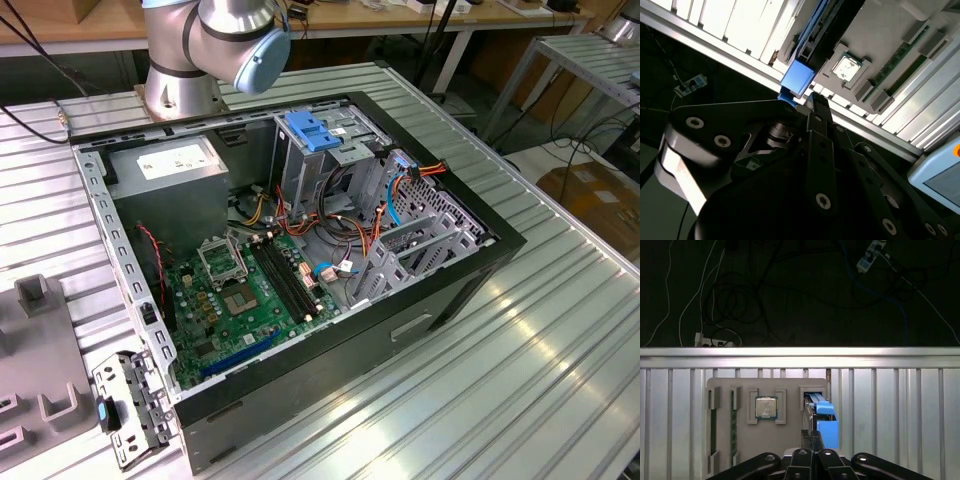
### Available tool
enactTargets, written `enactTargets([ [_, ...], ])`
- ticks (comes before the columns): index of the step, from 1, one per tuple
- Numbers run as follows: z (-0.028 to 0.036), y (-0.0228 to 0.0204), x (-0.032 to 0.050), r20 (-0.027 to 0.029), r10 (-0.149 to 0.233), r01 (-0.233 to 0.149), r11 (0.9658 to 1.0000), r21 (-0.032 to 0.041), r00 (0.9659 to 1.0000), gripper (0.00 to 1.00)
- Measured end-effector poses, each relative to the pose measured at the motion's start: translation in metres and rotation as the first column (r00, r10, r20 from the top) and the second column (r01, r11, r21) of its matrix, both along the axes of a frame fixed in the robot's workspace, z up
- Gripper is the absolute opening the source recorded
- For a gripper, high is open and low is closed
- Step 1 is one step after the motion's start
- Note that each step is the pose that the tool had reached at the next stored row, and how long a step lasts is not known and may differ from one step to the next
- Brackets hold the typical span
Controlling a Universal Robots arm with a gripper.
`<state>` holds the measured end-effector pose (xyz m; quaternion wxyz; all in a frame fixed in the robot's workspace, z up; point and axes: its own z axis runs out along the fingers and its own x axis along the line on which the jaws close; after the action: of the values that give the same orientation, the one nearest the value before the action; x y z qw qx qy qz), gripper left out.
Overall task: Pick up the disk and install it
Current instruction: 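Pick up the disk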
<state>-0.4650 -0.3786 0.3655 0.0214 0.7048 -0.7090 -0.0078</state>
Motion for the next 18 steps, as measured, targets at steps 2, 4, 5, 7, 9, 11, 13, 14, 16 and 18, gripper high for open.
enactTargets([
  [2, -0.0008, 0.0, 0.0, 0.0027, 0.0, 0.0, 1.0, 0.0, 1.0, 0.17],
  [4, -0.0025, 0.0, 0.0, 0.0095, 0.0, 0.0, 1.0, -0.0001, 1.0, 0.3],
  [5, -0.0029, 0.0, 0.0, 0.0127, -0.001, 0.001, 1.0, 0.0, 0.9999, 0.3],
  [7, -0.0041, 0.0001, 0.0, 0.0134, -0.028, 0.028, 0.9996, 0.0003, 0.9995, 0.3],
  [9, -0.0055, 0.0, 0.0, 0.0132, -0.057, 0.057, 0.9984, 0.0002, 0.9983, 0.3],
  [11, -0.0072, 0.0002, 0.0001, 0.0132, -0.082, 0.082, 0.9966, 0.0001, 0.9965, 0.37],
  [13, -0.0094, 0.0018, 0.0001, 0.0152, -0.085, 0.085, 0.9964, 0.0004, 0.9962, 0.44],
  [14, -0.0094, 0.0018, 0.0001, 0.0154, -0.085, 0.085, 0.9964, 0.0003, 0.9962, 0.44],
  [16, -0.0094, 0.0019, 0.0001, 0.0157, -0.085, 0.085, 0.9963, 0.0004, 0.9962, 0.44],
  [18, -0.0094, 0.0019, 0.0001, 0.0157, -0.085, 0.085, 0.9963, 0.0004, 0.9962, 0.44],
])
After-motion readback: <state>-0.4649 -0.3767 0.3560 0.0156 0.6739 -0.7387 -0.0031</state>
